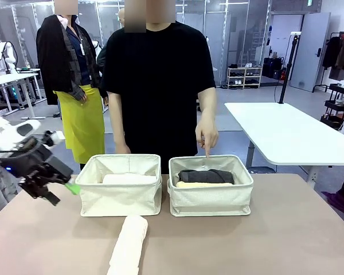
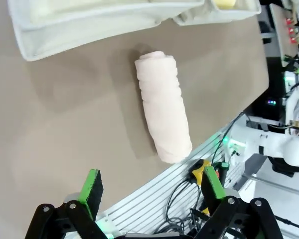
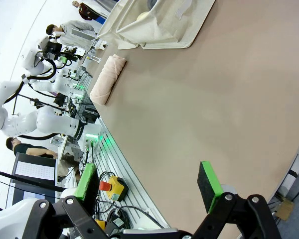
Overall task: Divide the towels into two baskets.
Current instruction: Pick up one hotel-folded towel from the bottom of the table and place it in the Fabric basket indicated by the person.
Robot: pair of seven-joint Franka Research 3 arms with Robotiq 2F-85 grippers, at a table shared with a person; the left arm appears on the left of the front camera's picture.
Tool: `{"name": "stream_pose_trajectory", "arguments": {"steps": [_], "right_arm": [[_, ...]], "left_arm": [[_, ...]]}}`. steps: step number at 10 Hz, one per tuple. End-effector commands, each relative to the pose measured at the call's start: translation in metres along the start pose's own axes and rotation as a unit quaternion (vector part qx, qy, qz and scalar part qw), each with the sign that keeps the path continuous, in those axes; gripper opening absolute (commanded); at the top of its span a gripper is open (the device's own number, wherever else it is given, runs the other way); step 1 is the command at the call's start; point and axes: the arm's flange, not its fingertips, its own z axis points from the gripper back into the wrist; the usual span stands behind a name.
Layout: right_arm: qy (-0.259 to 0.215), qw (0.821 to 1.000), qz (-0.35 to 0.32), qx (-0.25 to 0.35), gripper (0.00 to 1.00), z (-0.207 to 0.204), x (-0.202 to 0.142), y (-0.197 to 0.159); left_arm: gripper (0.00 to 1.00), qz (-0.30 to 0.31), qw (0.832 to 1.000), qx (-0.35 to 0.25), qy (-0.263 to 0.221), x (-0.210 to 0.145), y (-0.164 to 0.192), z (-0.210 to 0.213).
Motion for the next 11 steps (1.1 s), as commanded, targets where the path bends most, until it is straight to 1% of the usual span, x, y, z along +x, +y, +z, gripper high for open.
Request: {"name": "stream_pose_trajectory", "arguments": {"steps": [1, 2, 4, 5, 6, 7, 8, 9, 11], "right_arm": [[0.005, 1.0, -0.002, -0.004, 1.0, 0.001, -0.001, 0.004], [0.005, 1.0, -0.002, -0.004, 1.0, 0.001, -0.001, 0.004], [0.005, 1.0, -0.002, -0.004, 1.0, 0.001, -0.001, 0.004], [0.005, 1.0, -0.002, -0.004, 1.0, 0.001, -0.001, 0.004], [0.005, 1.0, -0.002, -0.004, 1.0, 0.001, -0.001, 0.004], [0.005, 1.0, -0.002, -0.004, 1.0, 0.001, -0.001, 0.004], [0.005, 1.0, -0.002, -0.004, 1.0, 0.001, -0.001, 0.004], [0.005, 1.0, -0.002, -0.004, 1.0, 0.001, -0.001, 0.004], [0.005, 1.0, -0.002, -0.004, 1.0, 0.001, -0.001, 0.004]], "left_arm": [[1.0, 0.003, 0.999, 0.044, 0.015, 0.017, -0.014, -0.029], [1.0, -0.005, 0.998, 0.051, 0.031, 0.02, -0.028, -0.043], [1.0, -0.023, 0.993, 0.093, 0.061, 0.019, -0.058, -0.079], [1.0, -0.03, 0.99, 0.119, 0.071, 0.015, -0.072, -0.103], [1.0, -0.041, 0.988, 0.122, 0.081, 0.012, -0.083, -0.12], [1.0, -0.049, 0.981, 0.172, 0.07, 0.011, -0.088, -0.129], [1.0, -0.053, 0.978, 0.19, 0.069, 0.007, -0.092, -0.136], [1.0, -0.058, 0.976, 0.192, 0.085, 0.001, -0.095, -0.148], [1.0, -0.073, 0.975, 0.191, 0.08, -0.005, -0.1, -0.165]]}}
